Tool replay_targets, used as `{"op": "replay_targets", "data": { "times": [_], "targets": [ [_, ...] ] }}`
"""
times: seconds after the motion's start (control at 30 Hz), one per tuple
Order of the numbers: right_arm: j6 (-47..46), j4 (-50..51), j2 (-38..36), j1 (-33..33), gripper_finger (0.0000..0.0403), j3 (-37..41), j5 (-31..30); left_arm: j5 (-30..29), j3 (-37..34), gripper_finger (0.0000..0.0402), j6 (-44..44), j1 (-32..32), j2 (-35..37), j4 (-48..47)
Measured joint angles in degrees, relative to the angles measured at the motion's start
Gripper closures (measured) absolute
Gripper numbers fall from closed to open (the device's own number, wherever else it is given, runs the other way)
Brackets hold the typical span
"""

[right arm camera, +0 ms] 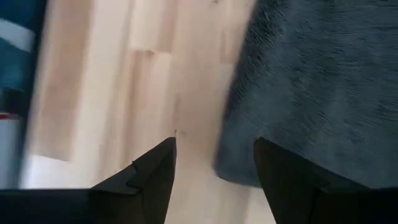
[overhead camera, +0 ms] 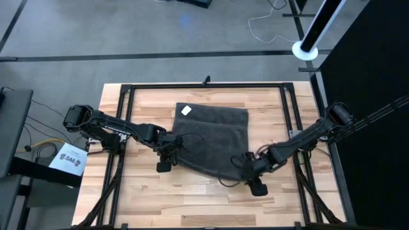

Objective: Roll towel
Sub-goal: Roll the black towel

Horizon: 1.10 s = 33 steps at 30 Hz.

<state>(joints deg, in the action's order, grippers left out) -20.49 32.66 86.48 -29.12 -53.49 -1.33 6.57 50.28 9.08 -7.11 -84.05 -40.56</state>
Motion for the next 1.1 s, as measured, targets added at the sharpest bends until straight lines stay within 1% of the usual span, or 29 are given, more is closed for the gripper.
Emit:
{"op": "replay_targets", "data": {
  "times": [0.07,0.17,0.3,0.4,0.47,0.53,0.6,0.67,0.73,0.83,0.87,1.0,1.07,1.1],
  "targets": [
    [0.02,0.36,0.15,-2.02,0.0187,0.31,-3.82,0.06,0.0,0.04,0.02,0.0,0.0,-0.02],
    [-0.01,-0.5,1.35,-4.7,0.0169,0.52,-6.44,0.39,0.0,0.04,0.14,0.0,0.0,-0.02],
    [0.25,-1.81,5.34,-7.43,0.0153,0.61,-11.22,0.53,0.0,0.04,0.42,0.0,0.0,-0.14],
    [0.74,-2.22,9.63,-8.14,0.0152,0.55,-13.98,0.9,0.02,0.04,0.82,0.0,0.0,-0.62],
    [-0.83,-1.07,12.41,-8.14,0.0155,0.4,-16.22,0.94,0.02,0.04,1.2,0.0,0.0,-1.1],
    [-2.27,-1.53,14.28,-8.16,0.0161,-0.12,-16.92,0.96,0.02,0.04,1.41,-0.2,0.0,-1.67],
    [-3.75,-1.36,15.71,-8.18,0.0176,-0.38,-17.18,1.05,0.03,0.04,1.63,-0.33,-0.01,-2.33],
    [-5.49,-1.34,16.35,-8.18,0.0207,-0.72,-17.15,1.14,0.07,0.04,2.02,-0.42,-0.02,-2.85],
    [-6.91,-1.53,16.48,-8.18,0.0259,-0.96,-16.78,1.14,0.09,0.04,2.62,-0.61,-0.02,-3.64],
    [-7.07,-1.46,15.61,-8.06,0.0361,-1.39,-16.7,1.1,0.09,0.04,3.12,-1.01,-0.02,-3.59],
    [-6.81,-1.23,15.09,-7.9,0.0381,-1.34,-16.73,1.01,0.09,0.04,3.5,-1.18,-0.02,-3.58],
    [-8.01,2.51,12.0,-6.53,0.0395,-1.14,-15.89,0.68,0.09,0.04,5.19,-2.0,-0.02,-3.58],
    [-8.37,4.7,9.65,-5.25,0.0395,-0.91,-13.63,0.66,0.09,0.04,6.22,-2.64,-0.02,-3.6],
    [-8.36,4.17,8.18,-4.4,0.0395,-0.01,-11.36,0.65,0.11,0.04,6.78,-3.0,-0.02,-3.62]
  ]
}}
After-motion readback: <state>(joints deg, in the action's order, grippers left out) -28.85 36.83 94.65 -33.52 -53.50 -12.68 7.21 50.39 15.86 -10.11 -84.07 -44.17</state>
